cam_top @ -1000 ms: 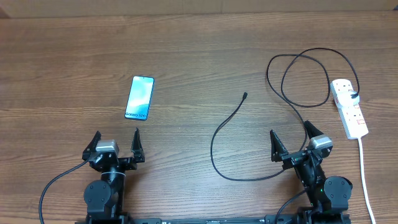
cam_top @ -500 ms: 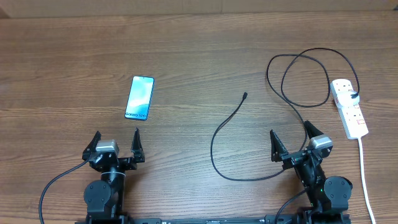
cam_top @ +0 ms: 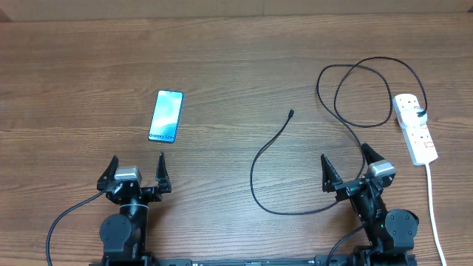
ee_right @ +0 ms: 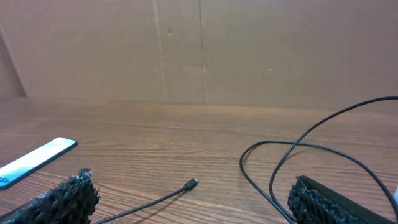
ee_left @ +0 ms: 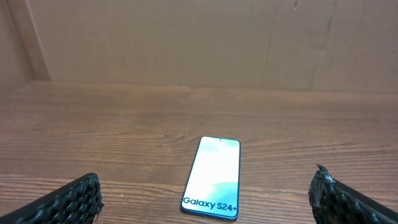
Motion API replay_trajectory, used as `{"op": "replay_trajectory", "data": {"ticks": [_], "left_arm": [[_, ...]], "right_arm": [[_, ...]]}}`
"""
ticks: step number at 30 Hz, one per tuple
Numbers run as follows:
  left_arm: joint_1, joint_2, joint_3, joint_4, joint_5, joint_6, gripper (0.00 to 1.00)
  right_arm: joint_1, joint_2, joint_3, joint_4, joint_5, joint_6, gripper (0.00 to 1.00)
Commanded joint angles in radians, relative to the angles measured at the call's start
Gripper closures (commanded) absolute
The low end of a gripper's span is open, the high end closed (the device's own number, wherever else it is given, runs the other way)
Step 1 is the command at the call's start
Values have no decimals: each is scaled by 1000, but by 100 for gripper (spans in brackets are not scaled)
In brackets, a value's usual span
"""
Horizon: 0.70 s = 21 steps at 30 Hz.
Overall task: Plug charger to phone and switch on socket
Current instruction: 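Raise the left arm and move the left gripper toward the phone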
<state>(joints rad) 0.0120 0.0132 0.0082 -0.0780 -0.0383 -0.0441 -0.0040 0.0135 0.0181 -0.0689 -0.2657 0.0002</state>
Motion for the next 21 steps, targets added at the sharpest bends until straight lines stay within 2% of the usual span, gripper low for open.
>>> {"op": "replay_trajectory", "data": {"ticks": [1, 4, 11, 16, 21], "left_arm": [[1, -4, 37, -27, 59, 22, 0], [1, -2, 129, -83, 163, 9, 0], [1, 102, 449, -243, 171, -33, 0], [1, 273, 735, -437, 188, -34, 0], [1, 520, 1036, -667, 332, -10, 0]], "right_arm": [[10, -11, -10, 8, -1, -5, 0], [10, -11, -10, 8, -1, -5, 0], [10, -11, -10, 8, -1, -5, 0], [10, -11, -10, 8, -1, -5, 0], [10, -11, -10, 8, -1, -5, 0]]}}
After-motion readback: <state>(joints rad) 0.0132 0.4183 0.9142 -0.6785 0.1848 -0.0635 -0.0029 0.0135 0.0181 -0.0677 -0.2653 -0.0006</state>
